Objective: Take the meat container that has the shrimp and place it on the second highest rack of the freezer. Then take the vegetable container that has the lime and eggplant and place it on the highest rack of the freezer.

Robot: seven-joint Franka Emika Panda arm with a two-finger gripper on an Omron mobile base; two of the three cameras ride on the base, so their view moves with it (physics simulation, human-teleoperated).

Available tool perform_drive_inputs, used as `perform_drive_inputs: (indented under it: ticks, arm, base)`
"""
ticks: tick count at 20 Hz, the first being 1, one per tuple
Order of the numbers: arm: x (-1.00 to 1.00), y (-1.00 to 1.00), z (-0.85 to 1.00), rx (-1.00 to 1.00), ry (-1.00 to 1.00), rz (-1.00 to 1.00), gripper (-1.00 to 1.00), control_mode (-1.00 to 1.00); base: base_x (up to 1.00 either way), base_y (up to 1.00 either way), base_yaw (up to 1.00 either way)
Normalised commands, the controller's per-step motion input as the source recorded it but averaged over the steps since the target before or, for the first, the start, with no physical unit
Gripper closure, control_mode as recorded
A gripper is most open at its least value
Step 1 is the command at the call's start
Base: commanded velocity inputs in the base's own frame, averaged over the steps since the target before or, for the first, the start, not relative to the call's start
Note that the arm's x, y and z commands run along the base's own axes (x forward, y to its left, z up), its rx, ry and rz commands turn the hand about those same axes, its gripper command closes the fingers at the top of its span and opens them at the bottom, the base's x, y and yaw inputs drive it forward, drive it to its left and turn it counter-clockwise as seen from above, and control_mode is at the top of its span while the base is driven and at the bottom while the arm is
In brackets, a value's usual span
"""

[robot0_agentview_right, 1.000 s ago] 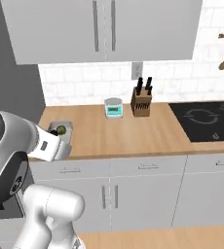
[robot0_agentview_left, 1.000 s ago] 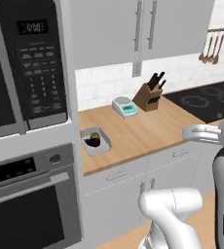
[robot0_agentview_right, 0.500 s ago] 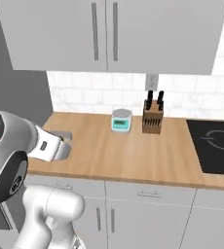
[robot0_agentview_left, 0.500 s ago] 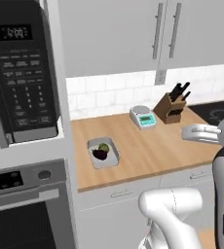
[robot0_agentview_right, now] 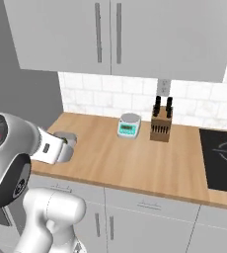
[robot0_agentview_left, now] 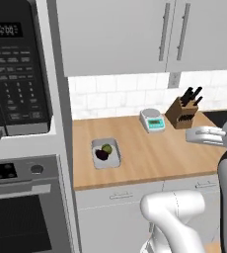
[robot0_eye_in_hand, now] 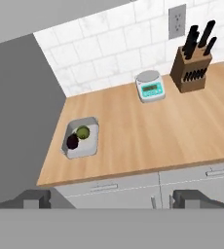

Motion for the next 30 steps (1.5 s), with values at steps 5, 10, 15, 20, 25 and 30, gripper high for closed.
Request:
perform_drive_inputs:
  ticks: [5, 10, 15, 20, 25, 30]
  arm:
    - [0.00, 0.00, 0.00, 0.00, 0.00, 0.00, -1.00, 1.00]
    - [0.00, 0.00, 0.00, 0.00, 0.00, 0.00, -1.00, 1.00]
    - [0.00, 0.00, 0.00, 0.00, 0.00, 0.00, -1.00, 1.00]
    - [0.00, 0.00, 0.00, 0.00, 0.00, 0.00, -1.00, 1.00]
    - [0.00, 0.00, 0.00, 0.00, 0.00, 0.00, -1.00, 1.00]
    - [0.56, 0.26, 0.12, -0.21, 0.47, 0.04, -1.00, -1.00]
  base:
    - [0.37, 0.00, 0.21]
    - [0.61, -0.18, 0.27]
    - [0.28, -0.04, 0.12]
    - [0.00, 0.00, 0.00]
    - [0.00, 0.00, 0.00]
    - [0.00, 0.00, 0.00]
